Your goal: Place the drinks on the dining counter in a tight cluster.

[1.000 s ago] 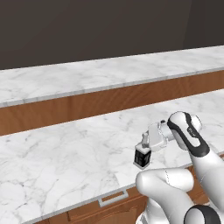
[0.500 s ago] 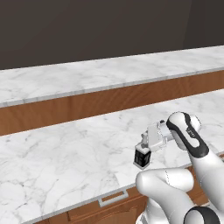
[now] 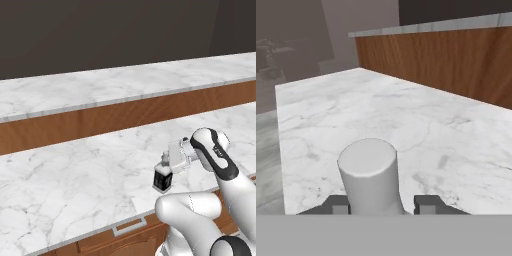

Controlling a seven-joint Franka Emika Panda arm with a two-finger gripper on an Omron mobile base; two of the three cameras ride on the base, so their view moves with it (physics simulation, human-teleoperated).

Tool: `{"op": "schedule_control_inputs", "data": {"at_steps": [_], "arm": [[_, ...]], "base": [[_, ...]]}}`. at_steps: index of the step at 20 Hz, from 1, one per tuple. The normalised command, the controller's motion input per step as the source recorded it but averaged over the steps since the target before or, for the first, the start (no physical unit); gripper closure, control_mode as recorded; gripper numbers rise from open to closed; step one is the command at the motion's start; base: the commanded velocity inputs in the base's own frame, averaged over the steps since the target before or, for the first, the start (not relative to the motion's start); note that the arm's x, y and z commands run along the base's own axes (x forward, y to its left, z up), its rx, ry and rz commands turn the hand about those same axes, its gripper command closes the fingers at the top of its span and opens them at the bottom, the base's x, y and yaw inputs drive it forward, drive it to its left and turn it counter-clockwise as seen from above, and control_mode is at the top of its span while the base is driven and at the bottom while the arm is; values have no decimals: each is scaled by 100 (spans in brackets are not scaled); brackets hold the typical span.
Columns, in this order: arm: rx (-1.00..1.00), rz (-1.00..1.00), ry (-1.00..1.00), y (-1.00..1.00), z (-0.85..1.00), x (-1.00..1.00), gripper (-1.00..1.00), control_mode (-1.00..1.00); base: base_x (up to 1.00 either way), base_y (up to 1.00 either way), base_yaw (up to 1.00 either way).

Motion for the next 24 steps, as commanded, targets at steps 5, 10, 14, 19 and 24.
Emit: {"op": "schedule_control_inputs", "data": {"at_steps": [5, 10, 14, 19, 24], "arm": [[0, 0, 0, 0, 0, 0, 100, -100], [0, -7, 0, 0, 31, -8, 100, -100], [1, -6, -4, -1, 88, -28, 100, -100], [2, -2, 0, -5, 84, -34, 100, -100], [0, 0, -4, 0, 53, -56, 100, -100]], "base": [[0, 0, 0], [0, 0, 0], [0, 0, 0], [0, 0, 0], [0, 0, 0]]}}
